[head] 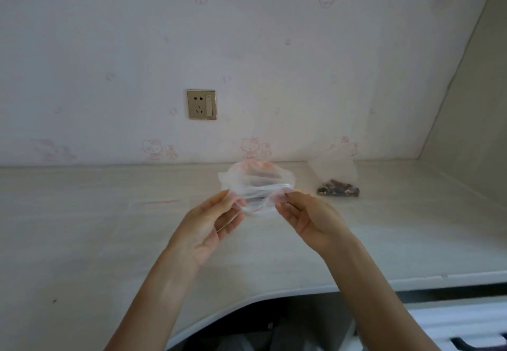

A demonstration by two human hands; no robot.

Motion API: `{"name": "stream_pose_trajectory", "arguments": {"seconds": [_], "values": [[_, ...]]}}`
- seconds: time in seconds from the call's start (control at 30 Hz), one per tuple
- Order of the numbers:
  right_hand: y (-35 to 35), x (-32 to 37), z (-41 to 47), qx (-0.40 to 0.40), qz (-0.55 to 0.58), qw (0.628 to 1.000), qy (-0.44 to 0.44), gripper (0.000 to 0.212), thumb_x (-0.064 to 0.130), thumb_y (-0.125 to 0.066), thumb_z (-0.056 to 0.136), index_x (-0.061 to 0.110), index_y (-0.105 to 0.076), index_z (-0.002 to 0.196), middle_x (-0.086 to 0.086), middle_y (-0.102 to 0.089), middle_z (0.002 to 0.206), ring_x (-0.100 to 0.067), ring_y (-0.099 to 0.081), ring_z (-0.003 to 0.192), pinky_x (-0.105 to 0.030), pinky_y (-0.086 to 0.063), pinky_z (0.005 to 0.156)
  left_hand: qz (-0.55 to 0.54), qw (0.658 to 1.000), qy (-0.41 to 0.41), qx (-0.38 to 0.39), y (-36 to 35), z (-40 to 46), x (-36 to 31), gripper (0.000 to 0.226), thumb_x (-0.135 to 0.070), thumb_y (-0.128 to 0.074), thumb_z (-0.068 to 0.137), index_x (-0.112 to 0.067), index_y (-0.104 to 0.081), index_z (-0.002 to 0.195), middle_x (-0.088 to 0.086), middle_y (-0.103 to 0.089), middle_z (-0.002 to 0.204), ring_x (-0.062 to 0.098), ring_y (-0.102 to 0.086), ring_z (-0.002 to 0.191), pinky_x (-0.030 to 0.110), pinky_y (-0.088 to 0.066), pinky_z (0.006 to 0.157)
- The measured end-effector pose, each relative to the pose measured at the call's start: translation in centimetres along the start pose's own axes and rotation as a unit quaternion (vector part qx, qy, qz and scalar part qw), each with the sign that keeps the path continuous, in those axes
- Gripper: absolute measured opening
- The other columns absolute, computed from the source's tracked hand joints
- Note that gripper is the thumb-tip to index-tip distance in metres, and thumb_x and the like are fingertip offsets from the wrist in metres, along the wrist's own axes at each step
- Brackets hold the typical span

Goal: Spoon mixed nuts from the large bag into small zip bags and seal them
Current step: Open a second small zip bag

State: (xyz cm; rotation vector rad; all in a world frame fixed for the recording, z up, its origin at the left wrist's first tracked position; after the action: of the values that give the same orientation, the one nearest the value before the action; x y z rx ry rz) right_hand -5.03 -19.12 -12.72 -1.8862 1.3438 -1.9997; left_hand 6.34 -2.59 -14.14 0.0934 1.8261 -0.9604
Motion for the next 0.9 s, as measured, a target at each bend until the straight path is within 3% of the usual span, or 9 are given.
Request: {"name": "stream_pose_trajectory", "arguments": {"seconds": [0.17, 0.33, 0.47, 0.6, 0.67, 0.73, 0.77, 0.83, 0.9], "values": [[0.6, -0.7, -0.6, 0.039, 0.019, 0.997, -0.059, 0.025, 0.007, -0.056, 0.101, 0.006, -0.075, 0.085, -0.005, -0.064, 0.071, -0.016, -0.065, 0.064, -0.030, -0.059, 0.061, -0.104, 0.990, 0.089, 0.031, -1.7, -0.7, 2.5, 0.013, -0.010, -0.071, 0.081, -0.004, -0.081, 0.076, 0.013, -0.079, 0.088, 0.018, -0.078, 0.074, 0.034, -0.065, 0.065], [1.2, -0.5, -0.8, 0.057, -0.026, 0.995, -0.073, 0.014, 0.009, -0.055, 0.093, 0.007, -0.065, 0.084, -0.007, -0.059, 0.066, -0.020, -0.058, 0.062, -0.033, -0.053, 0.061, -0.051, 0.996, 0.065, 0.020, -4.0, -1.9, 2.8, 0.010, -0.017, -0.067, 0.079, -0.013, -0.066, 0.070, 0.003, -0.059, 0.070, 0.015, -0.062, 0.064, 0.035, -0.058, 0.069], [1.2, 0.1, -1.2, 0.093, 0.017, 0.992, -0.089, 0.017, 0.013, -0.056, 0.078, 0.013, -0.056, 0.061, -0.005, -0.050, 0.065, -0.020, -0.053, 0.060, -0.034, -0.051, 0.065, -0.069, 0.996, 0.059, -0.017, -5.3, -2.3, 2.9, 0.023, -0.021, -0.063, 0.077, -0.017, -0.050, 0.058, -0.002, -0.046, 0.060, 0.015, -0.053, 0.053, 0.033, -0.045, 0.067], [1.6, 0.9, -1.5, 0.123, 0.011, 0.990, -0.063, 0.013, 0.017, -0.063, 0.077, 0.008, -0.073, 0.078, -0.010, -0.063, 0.079, -0.023, -0.062, 0.073, -0.037, -0.055, 0.075, -0.057, 0.996, 0.072, 0.023, -5.9, -2.7, 3.2, 0.026, -0.022, -0.072, 0.072, -0.022, -0.048, 0.061, -0.006, -0.043, 0.065, 0.014, -0.053, 0.063, 0.035, -0.047, 0.073], [1.5, 1.7, -1.5, 0.147, -0.050, 0.988, -0.015, 0.012, 0.017, -0.068, 0.077, 0.009, -0.075, 0.082, -0.010, -0.069, 0.087, -0.023, -0.068, 0.084, -0.041, -0.055, 0.086, 0.063, 0.997, 0.024, 0.039, -6.2, -2.6, 2.7, 0.018, -0.018, -0.083, 0.063, -0.018, -0.065, 0.067, -0.002, -0.056, 0.071, 0.014, -0.058, 0.072, 0.033, -0.053, 0.074], [1.2, 2.0, -1.3, 0.146, -0.134, 0.979, 0.039, 0.015, 0.008, -0.072, 0.081, -0.001, -0.072, 0.093, -0.015, -0.073, 0.098, -0.028, -0.071, 0.098, -0.044, -0.055, 0.095, 0.192, 0.979, -0.055, -0.030, -5.5, -2.0, 1.6, 0.024, -0.010, -0.088, 0.064, -0.008, -0.077, 0.085, 0.005, -0.072, 0.084, 0.017, -0.067, 0.085, 0.031, -0.056, 0.072], [1.1, 2.0, -1.2, 0.122, -0.169, 0.976, 0.058, 0.018, 0.002, -0.072, 0.084, -0.007, -0.071, 0.099, -0.018, -0.075, 0.104, -0.031, -0.071, 0.103, -0.044, -0.055, 0.096, 0.230, 0.965, -0.097, -0.086, -5.0, -1.9, 0.9, 0.026, -0.007, -0.088, 0.067, -0.002, -0.076, 0.089, 0.008, -0.074, 0.087, 0.019, -0.069, 0.087, 0.030, -0.057, 0.071], [1.1, 1.8, -0.7, 0.057, -0.194, 0.976, 0.080, 0.020, -0.002, -0.072, 0.085, -0.005, -0.073, 0.105, -0.019, -0.076, 0.107, -0.034, -0.071, 0.106, -0.042, -0.056, 0.093, 0.279, 0.931, -0.176, -0.157, -4.6, -1.8, -0.3, 0.033, -0.012, -0.088, 0.069, 0.005, -0.060, 0.075, 0.011, -0.065, 0.080, 0.019, -0.066, 0.080, 0.028, -0.059, 0.068], [1.1, 1.3, 0.0, 0.010, -0.179, 0.981, 0.078, 0.019, 0.003, -0.073, 0.086, 0.000, -0.076, 0.105, -0.017, -0.078, 0.101, -0.031, -0.072, 0.098, -0.039, -0.057, 0.086, 0.307, 0.909, -0.221, -0.173, -4.7, -1.6, -0.8, 0.045, -0.022, -0.087, 0.069, -0.009, -0.044, 0.064, 0.009, -0.056, 0.075, 0.018, -0.062, 0.073, 0.026, -0.060, 0.064]]}}
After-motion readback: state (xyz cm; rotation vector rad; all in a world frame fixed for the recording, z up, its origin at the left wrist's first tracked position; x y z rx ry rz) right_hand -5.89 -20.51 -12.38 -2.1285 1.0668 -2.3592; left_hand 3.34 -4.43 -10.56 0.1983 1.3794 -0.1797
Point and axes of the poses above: each hand's wrist, its own z-axis towards the middle knuckle, its own y-axis out of the back of the hand, x = y × z, the point moved 8 cm from there along z, towards the middle knuckle
